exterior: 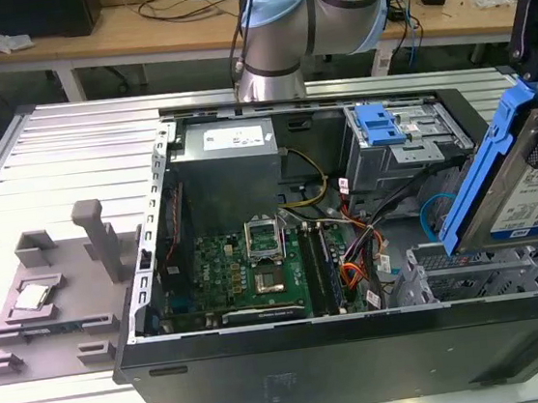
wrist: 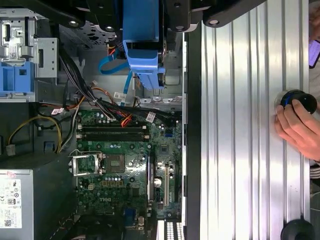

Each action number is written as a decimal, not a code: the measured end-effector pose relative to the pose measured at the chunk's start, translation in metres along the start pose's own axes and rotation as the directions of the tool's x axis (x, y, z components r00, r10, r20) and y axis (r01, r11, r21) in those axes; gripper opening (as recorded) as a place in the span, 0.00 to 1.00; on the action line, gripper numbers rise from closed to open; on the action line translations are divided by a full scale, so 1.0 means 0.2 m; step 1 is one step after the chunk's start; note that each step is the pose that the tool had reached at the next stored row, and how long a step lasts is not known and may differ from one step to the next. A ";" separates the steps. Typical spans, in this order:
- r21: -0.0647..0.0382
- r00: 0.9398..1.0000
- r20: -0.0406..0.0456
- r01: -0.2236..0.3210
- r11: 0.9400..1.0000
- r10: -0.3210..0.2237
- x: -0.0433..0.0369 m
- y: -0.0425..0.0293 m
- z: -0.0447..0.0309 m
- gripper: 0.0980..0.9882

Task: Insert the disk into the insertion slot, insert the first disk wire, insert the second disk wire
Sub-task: 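Insert the disk into the insertion slot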

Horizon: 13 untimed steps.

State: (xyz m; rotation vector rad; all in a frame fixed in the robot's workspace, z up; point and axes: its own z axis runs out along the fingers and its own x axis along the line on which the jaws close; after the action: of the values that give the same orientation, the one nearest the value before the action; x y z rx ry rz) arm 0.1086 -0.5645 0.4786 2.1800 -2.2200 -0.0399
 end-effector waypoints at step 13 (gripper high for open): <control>0.000 1.000 0.000 0.000 1.000 0.000 0.000 -0.002 0.046 0.30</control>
State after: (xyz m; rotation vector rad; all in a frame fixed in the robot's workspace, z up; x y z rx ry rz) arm 0.1086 -0.5645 0.4695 2.1800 -2.2200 -0.0399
